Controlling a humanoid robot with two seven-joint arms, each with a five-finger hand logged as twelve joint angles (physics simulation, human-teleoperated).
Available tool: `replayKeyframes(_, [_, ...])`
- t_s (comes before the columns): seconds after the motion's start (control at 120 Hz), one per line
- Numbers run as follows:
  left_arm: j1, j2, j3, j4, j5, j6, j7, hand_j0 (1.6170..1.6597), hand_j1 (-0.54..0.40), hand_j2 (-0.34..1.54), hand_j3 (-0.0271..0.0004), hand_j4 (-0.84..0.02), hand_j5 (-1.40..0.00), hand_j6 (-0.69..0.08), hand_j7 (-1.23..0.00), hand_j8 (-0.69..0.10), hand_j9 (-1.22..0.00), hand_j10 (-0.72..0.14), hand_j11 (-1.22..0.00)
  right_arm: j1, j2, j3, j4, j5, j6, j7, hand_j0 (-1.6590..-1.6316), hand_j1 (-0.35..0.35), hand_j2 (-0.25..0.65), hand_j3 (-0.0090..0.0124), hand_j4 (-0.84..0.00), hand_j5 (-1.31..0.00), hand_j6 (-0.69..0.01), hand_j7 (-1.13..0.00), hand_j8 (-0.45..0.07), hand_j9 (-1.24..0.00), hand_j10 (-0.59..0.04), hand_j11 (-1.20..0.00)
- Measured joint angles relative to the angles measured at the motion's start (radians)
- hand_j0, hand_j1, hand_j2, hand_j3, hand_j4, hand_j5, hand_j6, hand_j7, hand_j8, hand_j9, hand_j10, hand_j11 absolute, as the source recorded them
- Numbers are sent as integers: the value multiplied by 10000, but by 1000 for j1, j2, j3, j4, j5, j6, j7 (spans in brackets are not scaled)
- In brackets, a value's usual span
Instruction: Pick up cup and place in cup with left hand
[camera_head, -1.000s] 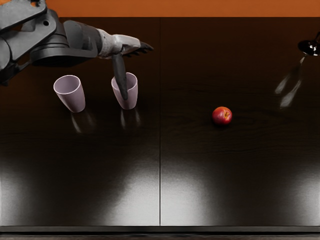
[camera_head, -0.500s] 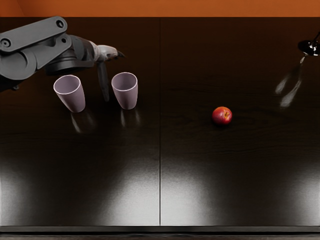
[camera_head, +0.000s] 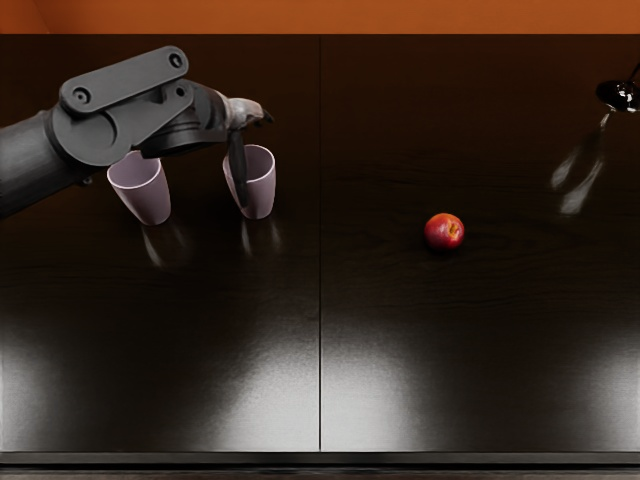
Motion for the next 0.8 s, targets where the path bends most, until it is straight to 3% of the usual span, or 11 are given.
replayKeyframes(0.183, [3,-14,2,6,0,8,0,16581,2737,138,0,-658,-828,-667,-827,-664,-826,-653,-825,0,0,0,0,0,0,0,-16581,-3491,1,0,-6,-1,-9,0,-7,-1,-5,-1])
replayKeyframes(0.45, [3,-43,57,22,0,71,0,16581,2491,180,0,-863,-1095,-872,-1094,-869,-1093,-858,-1092,0,0,-2,0,0,0,0,-16581,-3491,1,0,-6,-1,-9,0,-7,-1,-5,-1])
replayKeyframes(0.8, [9,-43,77,25,-1,80,0,16581,1508,346,0,-1684,-2162,-1693,-2160,-1690,-2159,-1680,-2159,0,0,-2,0,0,0,0,-16581,-3491,1,0,-6,-1,-9,0,-7,-1,-5,-1])
